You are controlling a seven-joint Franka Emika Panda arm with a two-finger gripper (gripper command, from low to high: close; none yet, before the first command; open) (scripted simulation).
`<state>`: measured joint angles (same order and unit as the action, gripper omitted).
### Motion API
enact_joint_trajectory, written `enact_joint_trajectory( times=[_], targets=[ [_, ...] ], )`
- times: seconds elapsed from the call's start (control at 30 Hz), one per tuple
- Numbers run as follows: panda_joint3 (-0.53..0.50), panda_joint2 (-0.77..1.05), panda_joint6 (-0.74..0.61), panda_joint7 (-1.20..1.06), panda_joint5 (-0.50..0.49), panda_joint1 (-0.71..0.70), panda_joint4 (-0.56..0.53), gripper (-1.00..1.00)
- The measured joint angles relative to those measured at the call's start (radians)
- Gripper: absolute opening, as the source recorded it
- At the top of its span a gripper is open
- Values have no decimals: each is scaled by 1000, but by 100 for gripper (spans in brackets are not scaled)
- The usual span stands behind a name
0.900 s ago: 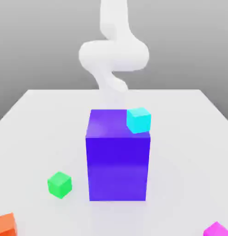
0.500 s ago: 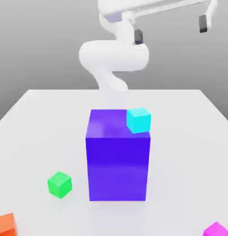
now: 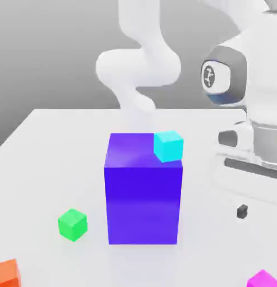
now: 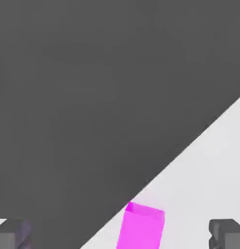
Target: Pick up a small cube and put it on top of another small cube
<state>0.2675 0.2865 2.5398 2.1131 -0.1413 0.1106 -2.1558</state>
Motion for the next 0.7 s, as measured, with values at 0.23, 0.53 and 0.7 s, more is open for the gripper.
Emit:
enact_joint_trajectory(
  times=[0.23, 0.53, 0.7],
  targets=[
    [-74, 254, 98, 236, -64, 122, 44, 0],
    [-94, 314, 144, 252, -80, 139, 58, -100],
    [-43, 183, 51, 198, -40, 118, 47, -100]
  ],
)
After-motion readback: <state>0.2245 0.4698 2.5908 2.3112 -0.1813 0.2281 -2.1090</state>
